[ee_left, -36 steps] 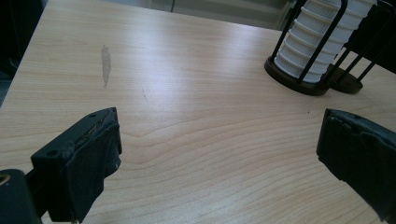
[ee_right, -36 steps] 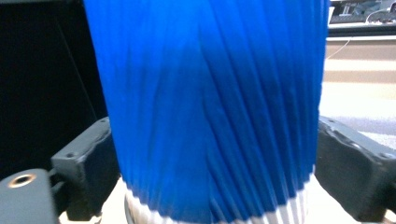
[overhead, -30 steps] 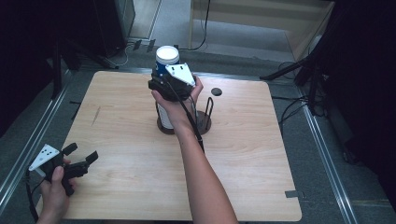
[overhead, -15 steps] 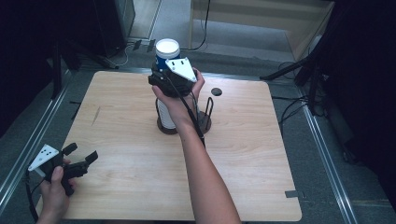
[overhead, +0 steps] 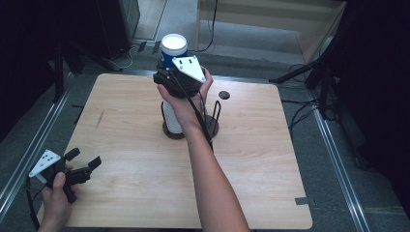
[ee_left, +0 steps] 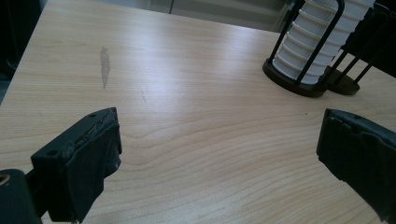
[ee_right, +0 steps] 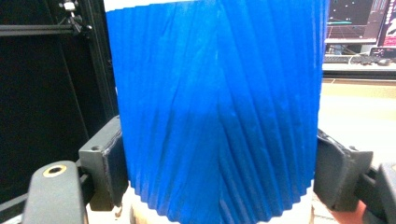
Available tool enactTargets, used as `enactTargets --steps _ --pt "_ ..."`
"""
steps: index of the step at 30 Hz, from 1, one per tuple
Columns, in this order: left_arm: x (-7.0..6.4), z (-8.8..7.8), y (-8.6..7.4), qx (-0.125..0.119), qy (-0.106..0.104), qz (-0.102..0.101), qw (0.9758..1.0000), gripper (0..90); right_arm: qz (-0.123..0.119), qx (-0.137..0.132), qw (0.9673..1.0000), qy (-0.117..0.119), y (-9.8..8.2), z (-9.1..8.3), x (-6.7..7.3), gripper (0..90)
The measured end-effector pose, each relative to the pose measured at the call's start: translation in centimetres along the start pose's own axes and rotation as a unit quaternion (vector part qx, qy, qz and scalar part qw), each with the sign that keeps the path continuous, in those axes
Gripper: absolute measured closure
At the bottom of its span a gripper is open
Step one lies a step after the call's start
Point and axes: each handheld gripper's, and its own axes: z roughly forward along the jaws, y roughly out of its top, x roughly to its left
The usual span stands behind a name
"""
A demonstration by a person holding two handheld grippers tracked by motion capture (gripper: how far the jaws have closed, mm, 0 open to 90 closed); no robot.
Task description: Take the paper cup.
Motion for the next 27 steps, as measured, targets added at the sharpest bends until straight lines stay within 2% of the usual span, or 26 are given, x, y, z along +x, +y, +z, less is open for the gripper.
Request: enactTargets --steps 17,22,27 --pt "-0.1 0.0 0.0 -0.001 0.001 0.0 1.0 0.9 0.013 -0.019 0.9997 0.007 2.2 -0.9 -0.4 19.5" --pt "-0.1 0.0 0.0 -0.001 0.001 0.0 1.0 0.9 0.02 -0.029 0.9994 0.005 2.9 -1.4 -0.8 19.7" --pt "0.0 0.0 0.0 -0.001 0.001 -0.002 1.0 0.9 0.02 -0.032 0.9993 -0.008 3.3 -2.0 -1.8 19.8"
